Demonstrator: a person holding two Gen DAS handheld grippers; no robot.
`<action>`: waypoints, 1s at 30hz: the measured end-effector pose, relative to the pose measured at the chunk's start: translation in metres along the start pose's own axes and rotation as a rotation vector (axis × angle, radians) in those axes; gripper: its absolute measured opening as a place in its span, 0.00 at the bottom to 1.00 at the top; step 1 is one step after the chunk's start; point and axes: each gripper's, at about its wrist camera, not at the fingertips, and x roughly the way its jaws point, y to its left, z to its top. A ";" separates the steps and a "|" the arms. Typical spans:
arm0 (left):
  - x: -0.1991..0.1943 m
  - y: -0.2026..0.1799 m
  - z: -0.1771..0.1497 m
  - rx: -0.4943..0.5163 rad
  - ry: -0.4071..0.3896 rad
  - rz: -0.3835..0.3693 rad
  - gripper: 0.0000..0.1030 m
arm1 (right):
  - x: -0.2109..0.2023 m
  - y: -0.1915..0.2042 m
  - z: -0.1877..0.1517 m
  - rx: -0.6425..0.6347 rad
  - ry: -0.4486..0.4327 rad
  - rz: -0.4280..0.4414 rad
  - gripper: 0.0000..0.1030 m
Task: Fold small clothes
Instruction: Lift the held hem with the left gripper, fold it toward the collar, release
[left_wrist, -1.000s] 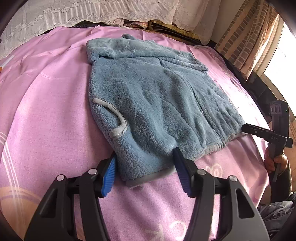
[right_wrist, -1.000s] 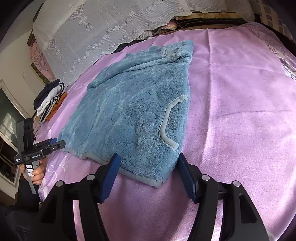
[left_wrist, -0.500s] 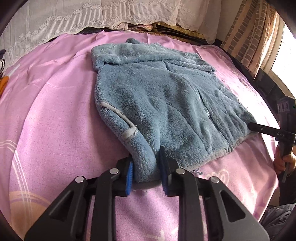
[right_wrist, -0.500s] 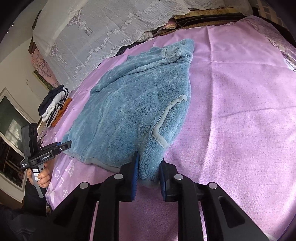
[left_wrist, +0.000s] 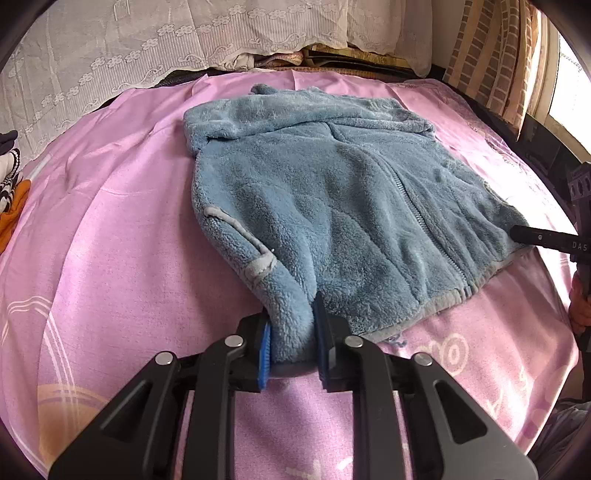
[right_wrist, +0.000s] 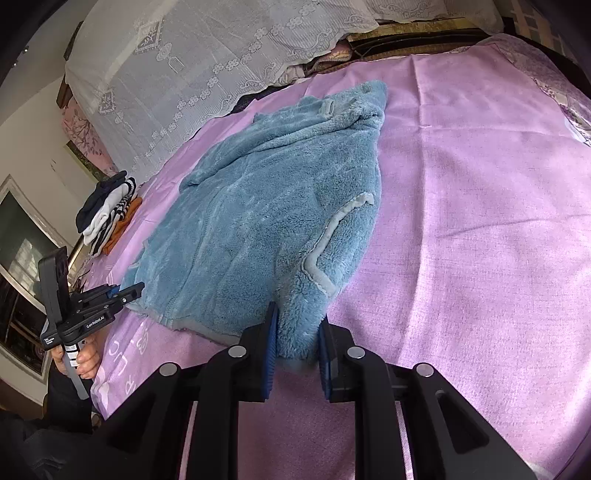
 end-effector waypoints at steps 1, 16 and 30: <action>-0.002 0.001 0.001 -0.003 -0.006 -0.001 0.15 | -0.002 0.000 0.001 0.003 -0.008 0.006 0.18; -0.037 0.022 0.052 -0.084 -0.143 -0.047 0.13 | -0.025 0.006 0.045 -0.007 -0.098 0.076 0.15; 0.006 0.054 0.167 -0.144 -0.149 -0.024 0.14 | 0.028 -0.027 0.176 0.175 -0.094 0.202 0.15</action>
